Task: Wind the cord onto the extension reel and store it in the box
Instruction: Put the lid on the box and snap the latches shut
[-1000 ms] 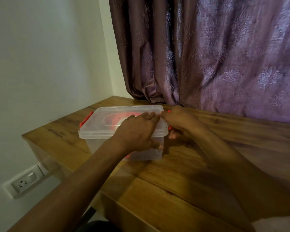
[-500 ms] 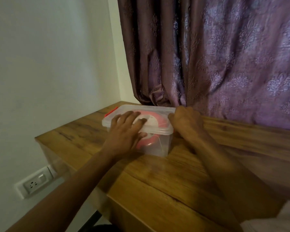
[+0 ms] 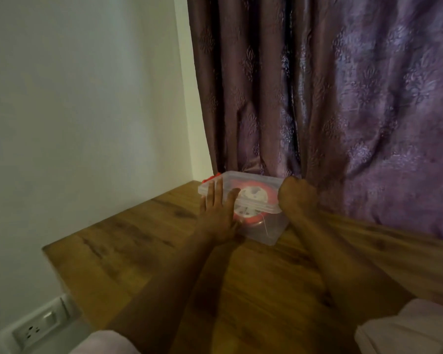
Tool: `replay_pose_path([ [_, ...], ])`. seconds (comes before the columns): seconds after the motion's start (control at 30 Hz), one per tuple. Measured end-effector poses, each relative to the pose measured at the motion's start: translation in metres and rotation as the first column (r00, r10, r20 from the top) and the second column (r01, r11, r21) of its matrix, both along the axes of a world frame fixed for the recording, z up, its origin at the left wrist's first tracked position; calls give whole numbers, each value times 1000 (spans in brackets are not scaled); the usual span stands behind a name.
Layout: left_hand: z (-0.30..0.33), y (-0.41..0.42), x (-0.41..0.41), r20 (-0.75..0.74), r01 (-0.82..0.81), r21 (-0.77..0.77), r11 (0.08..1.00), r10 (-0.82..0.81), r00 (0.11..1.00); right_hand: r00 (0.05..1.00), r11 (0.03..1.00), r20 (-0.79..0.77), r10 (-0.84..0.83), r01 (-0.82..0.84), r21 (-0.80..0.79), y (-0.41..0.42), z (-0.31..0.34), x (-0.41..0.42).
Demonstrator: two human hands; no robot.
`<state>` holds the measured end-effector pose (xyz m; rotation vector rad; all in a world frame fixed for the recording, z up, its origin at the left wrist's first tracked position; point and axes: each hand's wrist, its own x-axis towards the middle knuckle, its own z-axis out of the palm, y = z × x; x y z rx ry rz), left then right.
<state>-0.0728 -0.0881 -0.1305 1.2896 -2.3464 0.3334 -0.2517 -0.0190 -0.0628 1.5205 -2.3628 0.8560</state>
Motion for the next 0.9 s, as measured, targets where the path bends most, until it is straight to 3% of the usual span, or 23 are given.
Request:
replay_pose_path([
  [0.1,1,-17,-5,-10,16,0,1000,-16,1000,997,1000,-70,18,-16,26,-14,-1,-5],
  [0.67,6,-47,-13,37,38,79,996,-41,999,996,996,-9,-84,84,23,-52,1,-11],
  [0.8,24,-41,-2,157,31,139,990,-53,986,999,996,-43,-24,28,88,-40,7,-14],
  [0.9,37,-26,18,132,27,90,996,-38,990,992,994,-111,67,-56,95,-18,13,-10],
])
